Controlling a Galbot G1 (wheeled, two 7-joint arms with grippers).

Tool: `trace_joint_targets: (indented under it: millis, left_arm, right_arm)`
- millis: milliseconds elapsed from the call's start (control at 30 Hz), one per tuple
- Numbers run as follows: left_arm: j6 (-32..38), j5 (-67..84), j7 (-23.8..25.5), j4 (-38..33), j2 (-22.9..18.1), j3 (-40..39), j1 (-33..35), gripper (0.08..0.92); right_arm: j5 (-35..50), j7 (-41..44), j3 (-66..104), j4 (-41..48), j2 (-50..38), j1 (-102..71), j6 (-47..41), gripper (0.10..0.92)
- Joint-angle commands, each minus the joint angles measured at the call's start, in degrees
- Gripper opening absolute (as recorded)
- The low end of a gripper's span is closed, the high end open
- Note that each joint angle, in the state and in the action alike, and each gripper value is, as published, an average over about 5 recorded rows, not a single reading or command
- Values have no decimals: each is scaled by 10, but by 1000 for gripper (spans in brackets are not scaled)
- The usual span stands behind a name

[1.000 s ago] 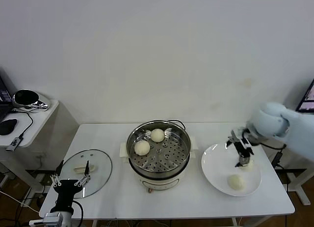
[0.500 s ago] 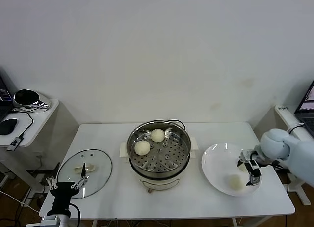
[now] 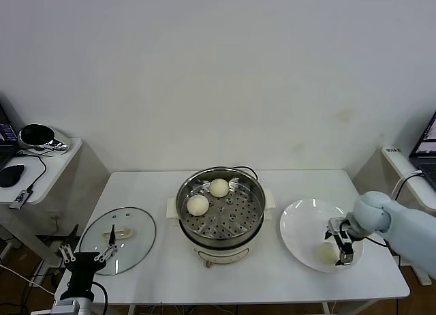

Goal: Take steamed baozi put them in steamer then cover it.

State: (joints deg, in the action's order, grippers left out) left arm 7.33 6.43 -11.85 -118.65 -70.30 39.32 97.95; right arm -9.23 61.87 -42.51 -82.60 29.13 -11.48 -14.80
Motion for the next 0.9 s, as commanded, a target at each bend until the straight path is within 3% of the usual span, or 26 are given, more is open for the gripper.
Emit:
trace_joint_targets:
  millis: [33, 433, 700, 900]
  left_arm:
    - [0, -1, 0, -1, 1, -1, 0, 823]
    - [-1, -1, 1, -6, 3, -1, 1, 823]
    - [-3, -1, 4, -5, 6, -5, -4, 823]
    - [-3, -2, 4, -3, 8, -12, -10, 823]
  right_arm:
    - [-4, -5, 17, 11, 13, -22, -4, 815]
    - [0, 5, 13, 7, 2, 15, -7, 657]
    - [63, 31, -46, -9, -21, 178, 6, 653]
    - [135, 45, -113, -5, 9, 357, 11, 657]
